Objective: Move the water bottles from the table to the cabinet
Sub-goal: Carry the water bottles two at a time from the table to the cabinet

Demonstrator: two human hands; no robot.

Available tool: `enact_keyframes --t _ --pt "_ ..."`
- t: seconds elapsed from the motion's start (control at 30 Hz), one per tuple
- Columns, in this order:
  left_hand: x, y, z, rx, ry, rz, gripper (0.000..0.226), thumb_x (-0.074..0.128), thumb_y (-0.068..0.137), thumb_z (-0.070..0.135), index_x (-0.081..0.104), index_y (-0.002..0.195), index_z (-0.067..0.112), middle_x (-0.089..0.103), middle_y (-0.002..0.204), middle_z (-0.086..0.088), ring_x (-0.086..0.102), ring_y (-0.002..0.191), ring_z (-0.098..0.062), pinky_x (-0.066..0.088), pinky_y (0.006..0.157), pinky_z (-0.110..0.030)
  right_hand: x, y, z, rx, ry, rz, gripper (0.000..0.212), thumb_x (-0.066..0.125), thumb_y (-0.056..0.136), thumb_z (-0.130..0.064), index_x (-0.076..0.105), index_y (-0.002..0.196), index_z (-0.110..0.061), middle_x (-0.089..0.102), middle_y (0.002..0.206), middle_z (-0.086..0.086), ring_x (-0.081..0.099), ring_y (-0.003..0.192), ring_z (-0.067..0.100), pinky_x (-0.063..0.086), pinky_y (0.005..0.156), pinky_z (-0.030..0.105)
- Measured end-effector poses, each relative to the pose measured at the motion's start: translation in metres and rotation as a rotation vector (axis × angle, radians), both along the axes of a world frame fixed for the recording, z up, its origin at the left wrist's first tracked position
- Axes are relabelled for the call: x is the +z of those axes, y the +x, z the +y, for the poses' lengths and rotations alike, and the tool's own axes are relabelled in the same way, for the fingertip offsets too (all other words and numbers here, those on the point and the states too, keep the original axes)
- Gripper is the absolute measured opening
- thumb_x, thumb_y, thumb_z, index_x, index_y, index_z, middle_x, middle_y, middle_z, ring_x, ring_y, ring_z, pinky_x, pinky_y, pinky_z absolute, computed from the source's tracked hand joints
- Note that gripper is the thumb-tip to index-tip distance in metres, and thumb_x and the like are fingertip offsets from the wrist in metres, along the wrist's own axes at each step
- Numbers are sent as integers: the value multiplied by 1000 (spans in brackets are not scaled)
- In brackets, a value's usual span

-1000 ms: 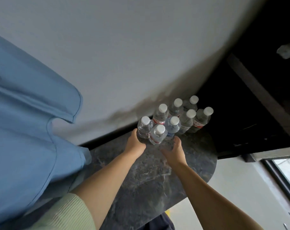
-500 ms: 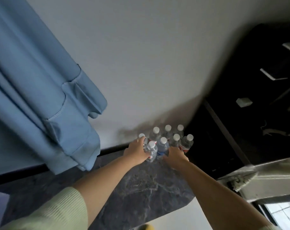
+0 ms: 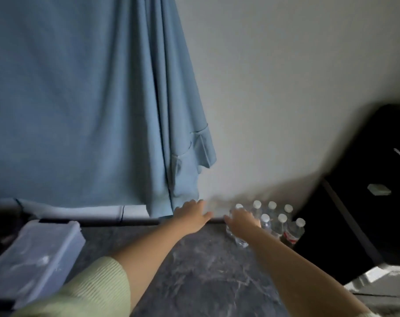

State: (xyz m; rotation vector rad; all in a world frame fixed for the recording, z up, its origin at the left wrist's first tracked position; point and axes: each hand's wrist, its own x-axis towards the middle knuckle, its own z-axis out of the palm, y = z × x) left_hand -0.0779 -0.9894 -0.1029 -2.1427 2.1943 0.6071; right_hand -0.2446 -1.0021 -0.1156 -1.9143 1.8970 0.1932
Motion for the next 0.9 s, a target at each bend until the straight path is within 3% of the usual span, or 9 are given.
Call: enact_keyframes --t 0.13,0.23,0.37,0.6,0.73,0.9 --pt "8 50 58 101 -30 26 50 34 97 55 49 121 15 54 123 -12 52 116 -33 44 93 -44 11 48 35 82 -26 -5 48 32 100 -46 44 140 -21 43 147 10 41 135 30 34 110 46" --pt "11 99 104 201 -51 28 52 36 95 55 49 126 15 55 125 -11 51 119 -33 42 90 -40 14 92 66 185 -20 -25 46 33 100 -45 45 138 -20 46 142 11 43 132 31 37 108 47" --pt "23 165 160 358 -87 40 47 36 96 53 51 109 11 60 116 -14 56 107 -34 47 85 -41 25 158 107 323 -30 -42 51 28 99 -48 40 143 -24 39 149 6 39 136 29 33 110 50" --pt "44 231 248 601 -185 -4 50 34 97 53 51 124 14 61 119 -14 57 113 -35 45 96 -44 53 253 163 587 -111 -40 47 30 100 -43 45 138 -21 45 144 9 42 133 27 30 111 47" --pt "49 250 299 773 -149 -61 58 33 98 54 42 140 14 55 134 -14 52 122 -33 41 104 -43 58 291 187 768 -151 -50 49 29 100 -47 46 139 -24 49 142 9 47 130 30 34 107 50" --pt "52 255 379 1053 -150 -21 51 37 98 51 51 128 13 57 128 -13 54 117 -33 43 98 -40 63 330 225 1095 -147 -61 50 30 102 -47 41 142 -19 44 145 9 40 135 30 28 113 51"
